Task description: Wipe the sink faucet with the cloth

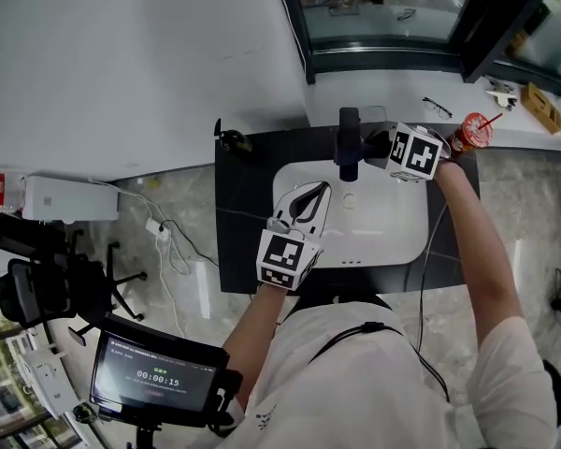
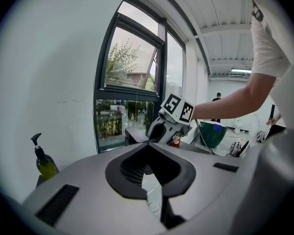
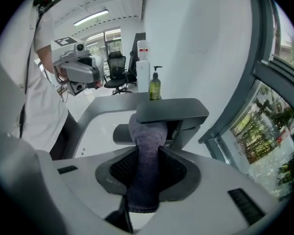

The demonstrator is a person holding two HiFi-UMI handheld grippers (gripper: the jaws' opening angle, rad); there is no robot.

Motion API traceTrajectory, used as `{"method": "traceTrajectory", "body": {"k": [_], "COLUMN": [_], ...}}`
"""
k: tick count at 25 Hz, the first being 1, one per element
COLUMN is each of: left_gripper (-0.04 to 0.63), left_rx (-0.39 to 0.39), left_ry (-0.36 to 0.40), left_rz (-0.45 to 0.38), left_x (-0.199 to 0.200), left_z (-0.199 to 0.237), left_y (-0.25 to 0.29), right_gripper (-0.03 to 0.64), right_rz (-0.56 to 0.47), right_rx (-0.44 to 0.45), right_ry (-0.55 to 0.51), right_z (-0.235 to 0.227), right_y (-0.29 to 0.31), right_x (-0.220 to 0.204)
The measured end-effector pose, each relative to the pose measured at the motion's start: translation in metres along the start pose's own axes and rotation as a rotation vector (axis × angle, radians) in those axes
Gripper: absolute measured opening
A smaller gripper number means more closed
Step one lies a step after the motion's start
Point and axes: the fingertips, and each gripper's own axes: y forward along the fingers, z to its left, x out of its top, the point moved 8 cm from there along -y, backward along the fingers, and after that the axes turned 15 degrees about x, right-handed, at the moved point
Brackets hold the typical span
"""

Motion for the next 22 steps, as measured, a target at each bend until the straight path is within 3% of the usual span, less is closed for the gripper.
{"method": "traceTrajectory", "body": {"k": [5, 12, 22], "left_gripper": [-0.005, -0.005, -0.005], "left_rx": [-0.018, -0.034, -0.037], "left_ry": [0.005, 0.005, 0.000], "left_rz": [-0.008, -0.009, -0.019], "left_x": [0.005, 0.004, 0.006], "left_z": [-0.006, -0.009, -0.011], "left_y": [0.002, 0.004, 0.003], "right_gripper": [0.114, 0.114, 0.114], "right_rz": [-0.051, -0.036, -0.053], "right_rx": [-0.083, -0.130, 0.096], "right_ry": [0.054, 0.107, -0.014], "right_z": [-0.003, 0.012, 0.078], "right_y": [-0.012, -0.035, -0.023], "right_x": [-0.011, -0.045, -0.014]}}
